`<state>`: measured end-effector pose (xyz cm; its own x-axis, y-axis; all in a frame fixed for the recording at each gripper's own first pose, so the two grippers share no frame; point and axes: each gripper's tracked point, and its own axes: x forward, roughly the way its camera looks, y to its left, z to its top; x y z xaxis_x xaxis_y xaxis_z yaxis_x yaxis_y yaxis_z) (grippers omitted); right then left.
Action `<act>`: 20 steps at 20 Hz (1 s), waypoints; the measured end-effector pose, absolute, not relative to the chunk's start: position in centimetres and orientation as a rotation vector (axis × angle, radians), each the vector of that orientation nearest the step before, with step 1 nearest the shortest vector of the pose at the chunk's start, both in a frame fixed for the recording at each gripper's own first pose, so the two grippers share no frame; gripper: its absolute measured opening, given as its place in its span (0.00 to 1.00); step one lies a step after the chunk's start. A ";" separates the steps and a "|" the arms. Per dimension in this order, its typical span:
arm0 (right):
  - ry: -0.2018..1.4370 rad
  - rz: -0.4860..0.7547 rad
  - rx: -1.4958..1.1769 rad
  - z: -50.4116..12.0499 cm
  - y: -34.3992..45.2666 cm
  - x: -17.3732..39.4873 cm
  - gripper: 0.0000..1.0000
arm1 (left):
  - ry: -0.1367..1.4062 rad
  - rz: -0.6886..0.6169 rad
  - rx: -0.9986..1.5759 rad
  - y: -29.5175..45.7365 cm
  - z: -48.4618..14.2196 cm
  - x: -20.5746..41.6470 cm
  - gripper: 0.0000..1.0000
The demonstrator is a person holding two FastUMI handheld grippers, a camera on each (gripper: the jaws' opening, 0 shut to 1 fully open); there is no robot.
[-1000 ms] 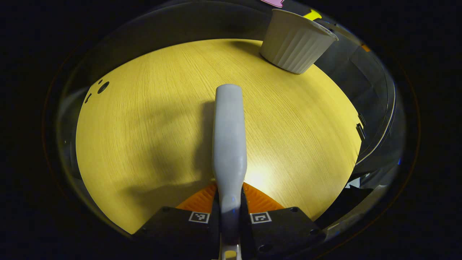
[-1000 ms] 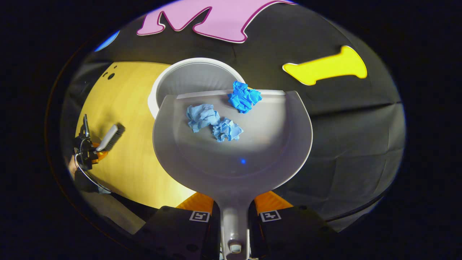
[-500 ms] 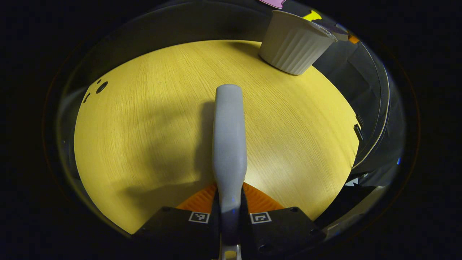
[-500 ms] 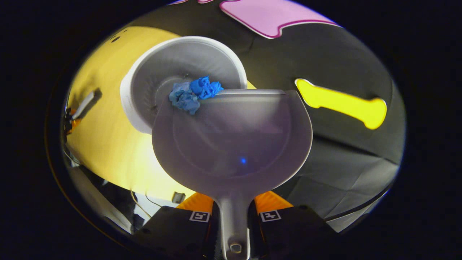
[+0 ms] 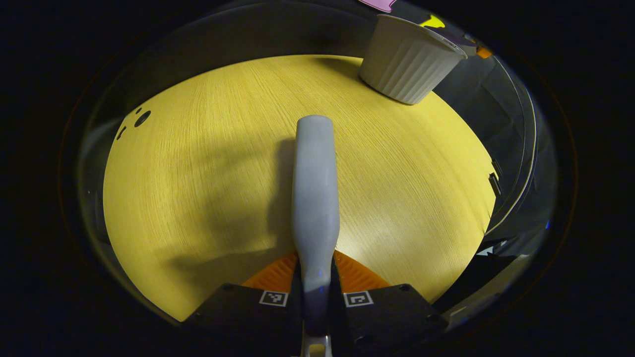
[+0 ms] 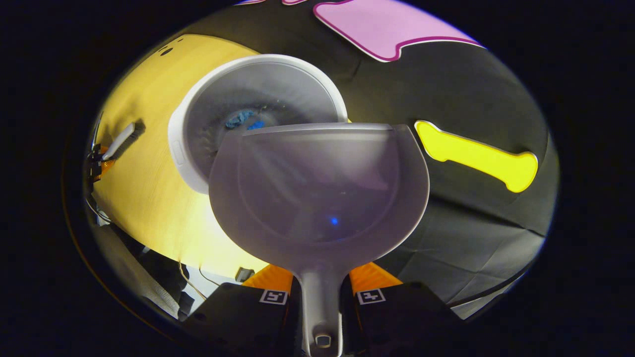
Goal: Pick up the small broom and dustpan from the desktop, sweep the trash into the dustpan with the broom, and then empty the trash into the garbage bin.
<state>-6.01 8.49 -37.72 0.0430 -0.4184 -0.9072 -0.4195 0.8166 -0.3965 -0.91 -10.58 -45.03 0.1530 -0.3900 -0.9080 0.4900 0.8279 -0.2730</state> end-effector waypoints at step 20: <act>1.281 0.162 -0.121 -38.2 23.0 -26.4 0.36 | 1.294 -0.582 0.109 -10.6 -45.1 -1.1 0.27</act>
